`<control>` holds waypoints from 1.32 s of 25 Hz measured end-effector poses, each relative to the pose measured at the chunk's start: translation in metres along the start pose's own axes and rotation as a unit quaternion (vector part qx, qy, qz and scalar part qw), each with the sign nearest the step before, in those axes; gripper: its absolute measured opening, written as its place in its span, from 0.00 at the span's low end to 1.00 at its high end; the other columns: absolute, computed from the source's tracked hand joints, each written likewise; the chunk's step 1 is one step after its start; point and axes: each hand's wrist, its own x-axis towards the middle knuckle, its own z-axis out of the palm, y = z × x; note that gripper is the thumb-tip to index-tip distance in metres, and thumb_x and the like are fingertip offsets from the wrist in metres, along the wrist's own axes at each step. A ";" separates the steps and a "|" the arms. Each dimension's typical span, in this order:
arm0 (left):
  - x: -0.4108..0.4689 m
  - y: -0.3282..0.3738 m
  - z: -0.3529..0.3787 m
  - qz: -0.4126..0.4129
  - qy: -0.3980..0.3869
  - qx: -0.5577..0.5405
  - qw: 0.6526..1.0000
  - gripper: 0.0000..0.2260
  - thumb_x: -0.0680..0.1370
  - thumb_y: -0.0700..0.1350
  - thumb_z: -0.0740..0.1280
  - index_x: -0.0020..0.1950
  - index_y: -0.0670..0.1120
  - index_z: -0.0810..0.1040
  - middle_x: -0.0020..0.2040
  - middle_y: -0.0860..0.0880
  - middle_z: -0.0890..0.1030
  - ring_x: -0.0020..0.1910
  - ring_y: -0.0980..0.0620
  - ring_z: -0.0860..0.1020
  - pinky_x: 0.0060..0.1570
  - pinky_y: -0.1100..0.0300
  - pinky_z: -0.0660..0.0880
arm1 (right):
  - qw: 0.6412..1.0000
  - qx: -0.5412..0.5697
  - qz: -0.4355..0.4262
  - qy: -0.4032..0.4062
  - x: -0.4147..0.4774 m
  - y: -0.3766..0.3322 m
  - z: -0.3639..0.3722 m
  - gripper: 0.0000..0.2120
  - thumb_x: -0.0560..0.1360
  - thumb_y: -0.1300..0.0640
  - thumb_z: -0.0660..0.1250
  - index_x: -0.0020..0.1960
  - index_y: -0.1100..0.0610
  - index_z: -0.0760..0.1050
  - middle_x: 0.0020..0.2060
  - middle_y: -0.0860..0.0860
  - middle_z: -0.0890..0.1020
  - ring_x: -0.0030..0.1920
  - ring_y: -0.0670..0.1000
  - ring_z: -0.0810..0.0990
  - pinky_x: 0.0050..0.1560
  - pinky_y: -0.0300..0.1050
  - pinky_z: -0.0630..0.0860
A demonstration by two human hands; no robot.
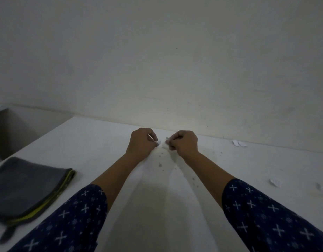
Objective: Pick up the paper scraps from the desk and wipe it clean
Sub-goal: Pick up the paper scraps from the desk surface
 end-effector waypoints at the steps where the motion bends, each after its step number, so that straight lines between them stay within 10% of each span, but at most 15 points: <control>1: -0.009 0.003 -0.008 0.000 -0.005 0.000 1.000 0.06 0.67 0.35 0.73 0.36 0.44 0.79 0.30 0.48 0.80 0.31 0.54 0.78 0.36 0.65 0.74 | 1.000 0.005 0.009 -0.013 -0.010 -0.005 -0.001 0.06 0.66 0.68 0.73 0.32 0.62 0.78 0.27 0.55 0.80 0.27 0.50 0.78 0.38 0.42 0.80; 16: -0.213 0.017 -0.167 -0.056 -0.038 0.064 0.996 0.06 0.69 0.33 0.71 0.43 0.41 0.83 0.32 0.46 0.81 0.34 0.50 0.79 0.38 0.61 0.76 | 0.980 0.011 -0.009 -0.197 -0.228 -0.093 0.027 0.03 0.66 0.70 0.72 0.36 0.65 0.79 0.31 0.61 0.80 0.28 0.54 0.78 0.43 0.51 0.81; 21: -0.277 -0.002 -0.200 -0.019 0.024 0.102 0.994 0.07 0.70 0.32 0.69 0.43 0.42 0.84 0.36 0.50 0.81 0.35 0.60 0.77 0.36 0.76 0.71 | 0.959 0.059 -0.020 -0.275 -0.294 -0.102 0.057 0.03 0.67 0.71 0.71 0.37 0.66 0.80 0.30 0.58 0.80 0.29 0.53 0.80 0.37 0.40 0.82; 33: -0.337 -0.029 -0.224 0.046 0.044 0.238 0.969 0.06 0.72 0.39 0.67 0.42 0.47 0.83 0.48 0.49 0.82 0.50 0.51 0.76 0.58 0.59 0.64 | 0.966 -0.098 -0.155 -0.182 -0.341 -0.092 0.094 0.06 0.71 0.57 0.72 0.40 0.60 0.82 0.32 0.50 0.79 0.32 0.42 0.73 0.37 0.34 0.70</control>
